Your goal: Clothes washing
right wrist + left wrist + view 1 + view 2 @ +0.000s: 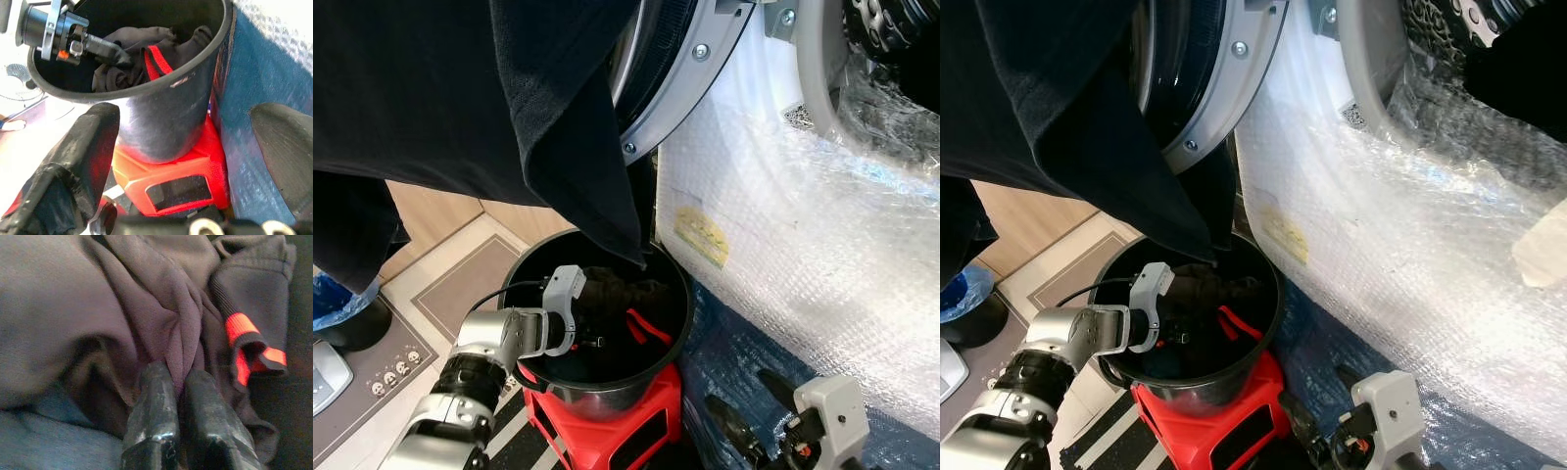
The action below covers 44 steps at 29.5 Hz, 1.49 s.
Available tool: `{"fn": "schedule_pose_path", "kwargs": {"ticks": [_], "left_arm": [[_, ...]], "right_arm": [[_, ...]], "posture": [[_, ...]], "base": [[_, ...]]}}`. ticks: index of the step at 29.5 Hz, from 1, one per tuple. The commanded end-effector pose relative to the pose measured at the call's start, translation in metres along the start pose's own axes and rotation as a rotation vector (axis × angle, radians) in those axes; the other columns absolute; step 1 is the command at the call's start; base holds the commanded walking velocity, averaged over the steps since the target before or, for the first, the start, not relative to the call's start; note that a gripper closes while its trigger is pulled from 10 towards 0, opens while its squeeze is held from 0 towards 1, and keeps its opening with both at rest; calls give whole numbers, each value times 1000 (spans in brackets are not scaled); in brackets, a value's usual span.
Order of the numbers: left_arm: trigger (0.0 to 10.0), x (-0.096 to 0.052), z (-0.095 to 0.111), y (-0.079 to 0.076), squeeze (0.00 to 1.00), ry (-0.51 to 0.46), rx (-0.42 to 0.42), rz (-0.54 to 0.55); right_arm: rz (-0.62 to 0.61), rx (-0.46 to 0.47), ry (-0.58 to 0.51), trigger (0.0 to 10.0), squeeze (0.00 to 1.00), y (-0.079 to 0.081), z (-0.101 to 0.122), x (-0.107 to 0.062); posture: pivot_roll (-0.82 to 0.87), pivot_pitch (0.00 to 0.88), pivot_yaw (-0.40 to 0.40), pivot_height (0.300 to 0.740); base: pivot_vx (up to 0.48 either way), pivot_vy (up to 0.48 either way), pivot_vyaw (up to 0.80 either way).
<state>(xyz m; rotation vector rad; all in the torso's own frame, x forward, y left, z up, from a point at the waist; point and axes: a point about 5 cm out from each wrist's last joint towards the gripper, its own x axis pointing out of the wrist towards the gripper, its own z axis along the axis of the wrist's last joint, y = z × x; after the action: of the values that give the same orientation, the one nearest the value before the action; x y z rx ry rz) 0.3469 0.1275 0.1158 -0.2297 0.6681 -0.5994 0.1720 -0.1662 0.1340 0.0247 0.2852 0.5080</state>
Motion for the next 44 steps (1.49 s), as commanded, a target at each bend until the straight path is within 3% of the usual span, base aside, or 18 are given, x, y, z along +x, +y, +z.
{"fn": "schedule_pose_path", "kwargs": {"ticks": [1, 10, 13, 14, 15, 16, 17, 18, 20, 21, 22, 24, 26, 28, 32, 35, 42, 44], "left_arm": [[0, -3, -3, 5, 0, -2, 41, 43], [0, -7, 7, 1, 0, -156, 138, 74], [0, -12, 23, -6, 0, -329, 211, 93], [0, -12, 23, -6, 0, -329, 211, 93], [4196, -15, 27, -11, 0, -380, 227, 82], [4196, -16, 29, -13, 0, -401, 233, 77], [9412, -17, 31, -15, 0, -418, 251, 73], [10000, -18, 32, -17, 0, -432, 274, 75], [10000, -21, 37, -22, 0, -494, 357, 88], [10000, -21, 37, -22, 0, -494, 357, 88], [10000, -25, 42, -29, 0, -556, 438, 73], [10000, -27, 43, -37, 0, -595, 518, 43], [10000, -27, 43, -37, 0, -595, 518, 43], [10000, -29, 45, -51, 0, -658, 586, -36], [10000, -29, 44, -56, 0, -662, 616, -65], [10000, -24, 42, -73, 0, -675, 721, -149], [10000, -18, 42, -97, 0, -684, 783, -268], [10000, -16, 41, -113, 0, -699, 802, -334]], "right_arm": [[4, 6, 9, 10000, 0, 1, -4, 1], [8, -16, -17, 10000, 0, -5, -1, 13], [20, -42, -28, 10000, 0, -10, 1, 22], [20, -42, -28, 10000, 0, -10, 1, 22], [24, -48, -30, 10000, 0, -12, 1, 25], [25, -50, -32, 10000, 0, -14, 2, 26], [27, -52, -35, 10000, 0, -15, 2, 28], [29, -54, -38, 10000, 0, -16, 3, 30], [32, -62, -44, 10000, 0, -19, 3, 35], [32, -62, -44, 10000, 0, -19, 3, 35], [34, -65, -48, 10000, 0, -22, 3, 40], [36, -67, -49, 10000, 0, -24, 1, 44], [36, -67, -49, 10000, 0, -24, 1, 44], [45, -74, -49, 10000, 0, -29, -2, 52], [47, -76, -48, 10000, 0, -30, -3, 54], [57, -84, -26, 10000, 0, -36, -11, 56], [43, -112, 35, 10000, 0, -51, -28, 48], [18, -145, 66, 10000, 0, -62, -34, 42]], "posture": [[-222, 198, 43, 740], [-218, 148, 45, 740], [-215, 106, 49, 740], [-215, 106, 49, 740], [-212, 90, 50, 740], [-211, 85, 50, 740], [-209, 74, 51, 740], [-208, 70, 51, 740], [-201, 44, 53, 740], [-201, 44, 53, 740], [-196, 31, 55, 740], [-188, 6, 57, 740], [-188, 6, 57, 740], [-187, 0, 67, 740], [-187, 0, 67, 740], [-188, 0, 79, 740], [-198, 0, 88, 740], [-203, 0, 87, 740]], "base": [[0, 0, 0], [0, 0, 0], [0, 0, 0], [0, 0, 0], [0, 0, 0], [0, 0, 0], [0, 0, 0], [0, 0, 0], [0, 0, 0], [0, 0, 0], [0, 0, 0], [0, 0, 0], [0, 0, 0], [0, 0, 0], [0, 0, 0], [0, 0, 0], [0, 0, 0], [0, 0, 0]]}}
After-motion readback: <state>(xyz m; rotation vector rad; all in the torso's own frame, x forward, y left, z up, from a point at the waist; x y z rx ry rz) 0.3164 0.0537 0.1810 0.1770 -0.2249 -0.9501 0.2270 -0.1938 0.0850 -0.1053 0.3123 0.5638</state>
